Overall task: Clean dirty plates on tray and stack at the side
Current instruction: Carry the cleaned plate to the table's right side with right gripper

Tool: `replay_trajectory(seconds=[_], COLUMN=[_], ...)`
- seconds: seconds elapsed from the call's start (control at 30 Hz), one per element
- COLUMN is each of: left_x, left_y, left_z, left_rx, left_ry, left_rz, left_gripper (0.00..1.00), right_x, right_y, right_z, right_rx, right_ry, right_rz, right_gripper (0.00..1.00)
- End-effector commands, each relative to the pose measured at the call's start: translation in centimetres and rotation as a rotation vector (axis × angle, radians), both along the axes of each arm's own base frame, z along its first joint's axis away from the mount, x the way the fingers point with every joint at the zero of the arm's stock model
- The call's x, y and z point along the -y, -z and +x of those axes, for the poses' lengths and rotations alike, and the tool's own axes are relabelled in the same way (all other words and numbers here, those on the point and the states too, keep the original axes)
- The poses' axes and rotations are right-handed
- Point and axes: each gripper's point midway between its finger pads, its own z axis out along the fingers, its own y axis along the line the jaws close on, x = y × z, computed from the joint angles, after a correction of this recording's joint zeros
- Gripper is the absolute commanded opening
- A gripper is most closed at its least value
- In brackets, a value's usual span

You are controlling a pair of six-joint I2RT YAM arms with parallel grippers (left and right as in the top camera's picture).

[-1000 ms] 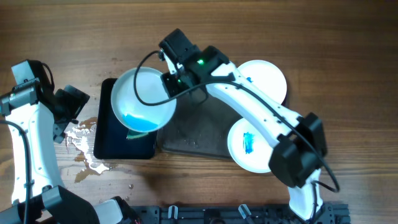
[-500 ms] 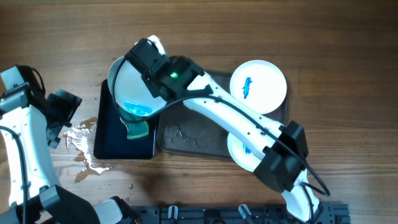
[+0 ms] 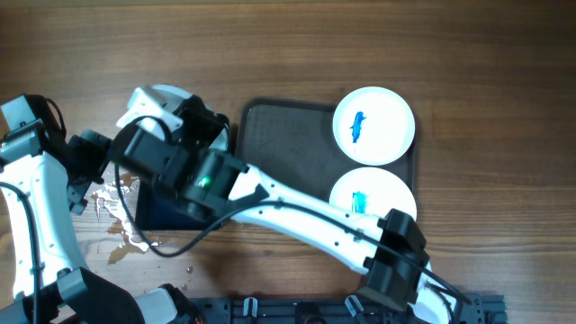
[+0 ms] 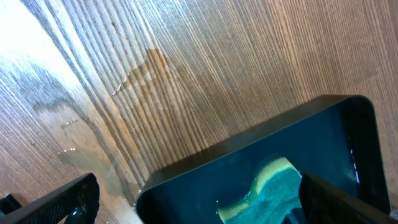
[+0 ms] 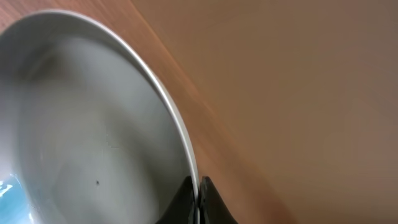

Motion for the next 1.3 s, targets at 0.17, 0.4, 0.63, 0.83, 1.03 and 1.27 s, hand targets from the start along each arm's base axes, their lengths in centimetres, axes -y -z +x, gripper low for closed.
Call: replay_trajectory(seconds=[0.17, 0.4, 0.63, 0.83, 1.03, 1.27], left_x=[0.1, 0.3, 0.3, 0.3, 0.4, 0.6], left_y=[0.2, 0.2, 0.2, 0.2, 0.2, 0.3], left_z=[0.0, 0.1, 0.1, 0.1, -0.1, -0.1], left_rx=[0.003, 0.009, 0.009, 0.009, 0.002, 0.002], left_ry=[-0.018, -0.014, -0.014, -0.014, -0.014, -0.013], left_rz=[-0.02, -0.033, -0.033, -0.032, -0.036, -0.044], left_gripper=[1.0, 1.0, 1.0, 1.0, 1.0, 1.0], right_x=[-1.1, -3.1, -2.9, -2.9, 0.9, 6.0], right_y=[-2.5, -3.6, -4.1, -4.0, 3.2, 3.6], right_z=[-1.0, -3.0, -2.8, -2.9, 0.1, 0.5], right_rx=[0.133, 0.195, 0.213, 0.207, -0.196, -0.308], right_ry=[-0.131, -0.217, -0.198, -0.189, -0.044, 0.109], right_rz=[-0.39, -0.509, -0.522, -0.484, 0.01, 0.053], right_gripper=[0.05, 0.05, 0.04, 0.04, 0.04, 0.04])
